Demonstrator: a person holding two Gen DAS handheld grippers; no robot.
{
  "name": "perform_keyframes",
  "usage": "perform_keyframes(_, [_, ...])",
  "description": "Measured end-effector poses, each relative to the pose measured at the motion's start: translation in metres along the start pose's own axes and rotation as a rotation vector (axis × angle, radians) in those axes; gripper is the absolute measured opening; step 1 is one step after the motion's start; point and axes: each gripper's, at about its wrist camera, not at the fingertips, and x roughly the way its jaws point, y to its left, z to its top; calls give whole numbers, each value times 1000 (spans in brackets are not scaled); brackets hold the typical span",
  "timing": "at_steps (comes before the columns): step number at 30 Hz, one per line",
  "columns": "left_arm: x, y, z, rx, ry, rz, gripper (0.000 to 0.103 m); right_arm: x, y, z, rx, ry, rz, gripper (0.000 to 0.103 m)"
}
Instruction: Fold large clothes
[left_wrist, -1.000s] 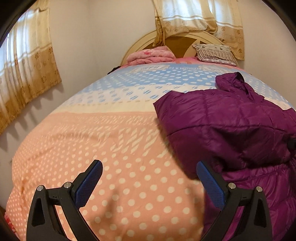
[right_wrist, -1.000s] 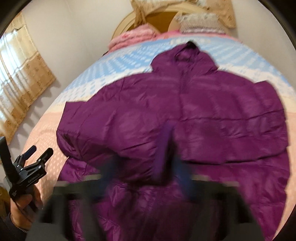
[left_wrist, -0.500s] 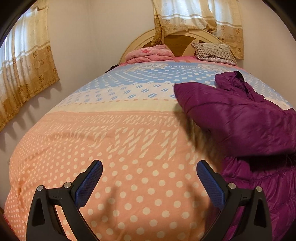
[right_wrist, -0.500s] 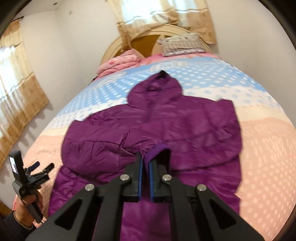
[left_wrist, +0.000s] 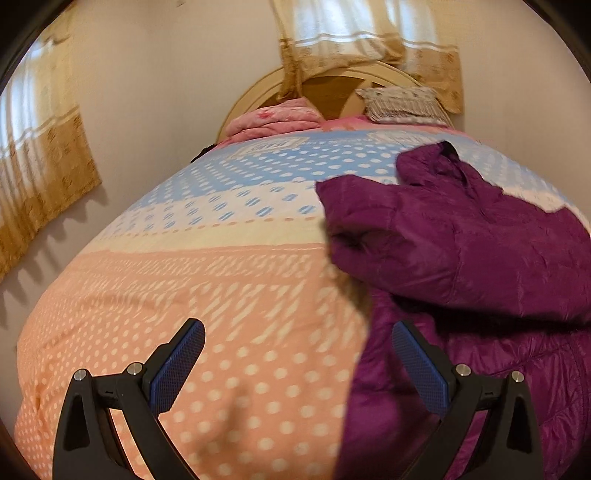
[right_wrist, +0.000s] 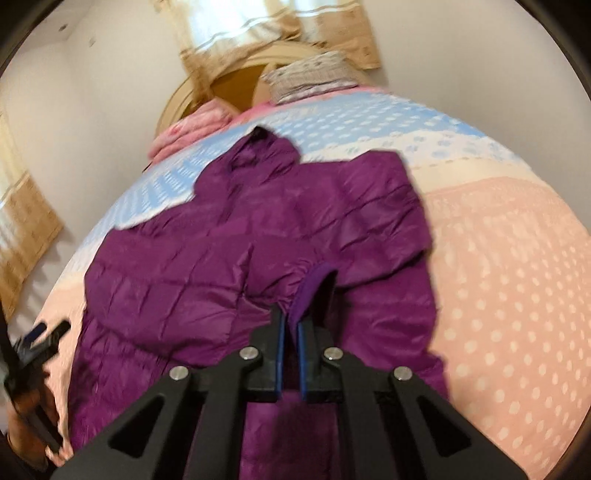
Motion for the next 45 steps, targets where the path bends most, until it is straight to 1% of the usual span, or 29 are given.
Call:
perform_keyframes(1, [9,-6,-1,26,17,5,102,4,-3,2,5,15,2,7])
perform_keyframes(2, [22,-11,-3,54,48,48,102,10,-3,4,0,30,-1,8])
perform_keyframes(4, [43,-10,-7,77,95,162,102,20,-2,1,-47,60,-42,8])
perform_keyframes(5, [50,-6,-8,69,113,184,102,27,-2,-1,-71,83,-55,10])
perform_keyframes(8, [61,22,-11,-3,144,234,102,24,-11,-9,-86,74,-91,11])
perform_keyframes(9, [63,31,-12,-28,155,230,102,24,-15,-9,-81,70,-97,11])
perform_keyframes(10, [65,39,-13,-53,170,217,102,24,-19,-8,-72,69,-104,14])
perform_keyframes(11, [66,47,-13,-74,179,208,102,22,-22,-8,-67,66,-117,22])
perform_keyframes(12, [64,51,-10,-88,171,206,102,20,-25,-6,-56,61,-129,27])
perform_keyframes(13, [59,53,-7,-101,151,198,102,17,-28,-3,-38,54,-135,41])
perform_keyframes(14, [53,54,-2,-114,125,183,102,12,-30,-1,-23,44,-146,58])
perform_keyframes(16, [37,53,15,-146,62,138,102,-4,-29,5,-18,-17,-204,73])
perform_keyframes(17, [30,52,22,-158,37,111,102,-11,-26,8,-24,-43,-229,73])
perform_keyframes(18, [21,46,35,-166,1,56,102,-17,-22,11,-23,-67,-233,73])
perform_keyframes(19, [19,39,44,-165,-15,20,102,-23,-17,15,-24,-85,-217,72])
perform_keyframes(21, [16,23,61,-153,-36,-70,102,-29,0,20,-57,-107,-179,65])
perform_keyframes(22, [20,13,69,-142,-33,-118,102,-27,10,22,-78,-105,-155,58])
perform_keyframes(23, [24,4,75,-136,-29,-138,102,-24,18,22,-103,-97,-119,54])
perform_keyframes(25, [38,-14,83,-132,-23,-152,102,-9,35,23,-143,-61,-83,49])
perform_keyframes(26, [49,-21,85,-140,0,-166,102,2,40,23,-155,-46,-69,47])
perform_keyframes(28, [66,-32,86,-142,22,-184,102,20,42,21,-164,-17,-67,46])
perform_keyframes(30, [83,-45,83,-121,56,-187,102,44,39,19,-160,27,-54,46])
perform_keyframes(32, [100,-61,76,-91,104,-170,102,61,33,16,-168,42,-82,46])
perform_keyframes(33, [107,-67,69,-85,117,-160,102,64,31,13,-166,47,-83,46])
perform_keyframes(34, [113,-69,65,-83,135,-158,102,68,26,10,-162,53,-79,44])
perform_keyframes(35, [120,-71,61,-87,164,-166,102,73,21,8,-152,59,-75,43])
perform_keyframes(36, [123,-70,61,-93,175,-176,102,75,21,6,-148,62,-72,43])
perform_keyframes(40, [127,-66,56,-112,186,-192,102,76,18,3,-133,67,-65,43])
perform_keyframes(45, [131,-70,56,-100,202,-180,102,80,19,2,-142,70,-79,43])
